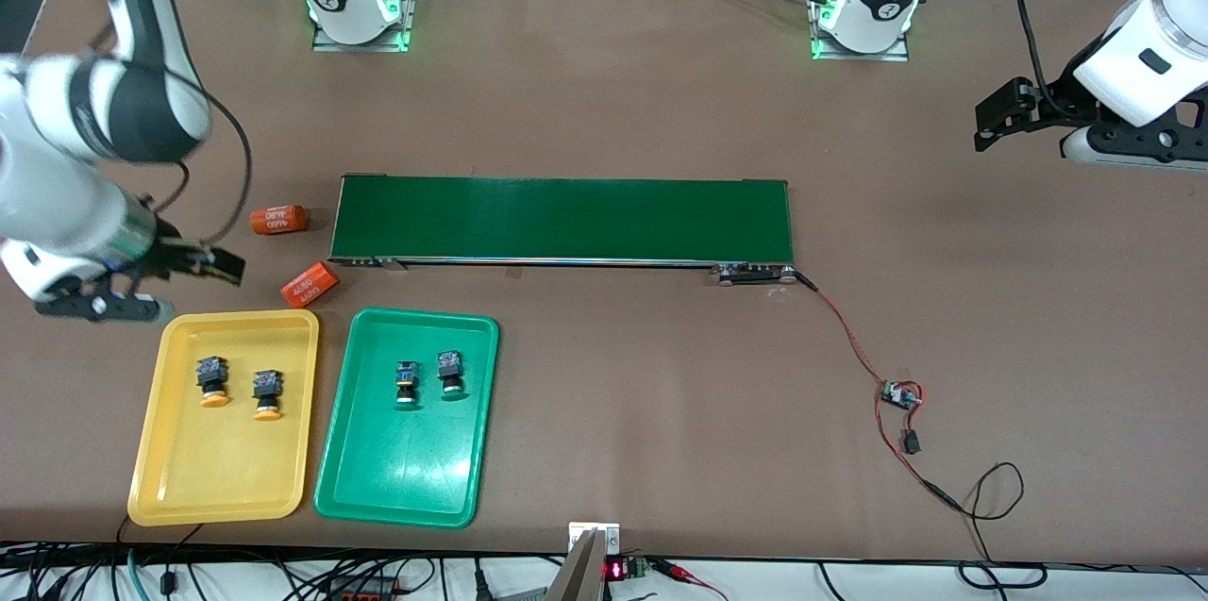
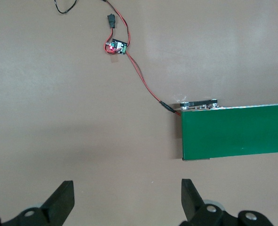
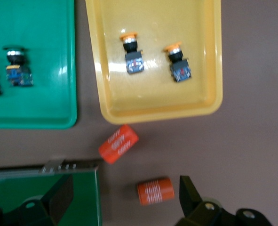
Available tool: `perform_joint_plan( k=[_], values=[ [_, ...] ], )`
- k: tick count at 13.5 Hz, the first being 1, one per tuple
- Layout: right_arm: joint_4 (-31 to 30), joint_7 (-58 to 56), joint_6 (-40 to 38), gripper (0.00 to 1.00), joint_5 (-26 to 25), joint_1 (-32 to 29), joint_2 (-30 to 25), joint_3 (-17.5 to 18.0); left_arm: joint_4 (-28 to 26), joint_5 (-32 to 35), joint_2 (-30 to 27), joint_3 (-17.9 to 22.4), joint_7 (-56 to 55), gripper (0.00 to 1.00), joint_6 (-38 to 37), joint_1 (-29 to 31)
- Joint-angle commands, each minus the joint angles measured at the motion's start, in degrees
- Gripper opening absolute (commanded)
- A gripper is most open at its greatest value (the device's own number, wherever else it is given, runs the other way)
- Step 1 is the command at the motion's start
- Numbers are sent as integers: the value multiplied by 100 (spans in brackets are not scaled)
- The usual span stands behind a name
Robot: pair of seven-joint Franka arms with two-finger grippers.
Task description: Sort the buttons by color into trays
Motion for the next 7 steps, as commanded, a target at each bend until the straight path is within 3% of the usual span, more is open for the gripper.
perform_joint_plan(
  k=[1,7],
  values=[
    [-273,45,-523,100,260,-54,-693,28,154,-29,64,-13,-30,100,-124,1],
    [-255,45,-2202,100,331,-19,-1565,19,154,-29,64,-13,-30,100,-124,1]
  ],
)
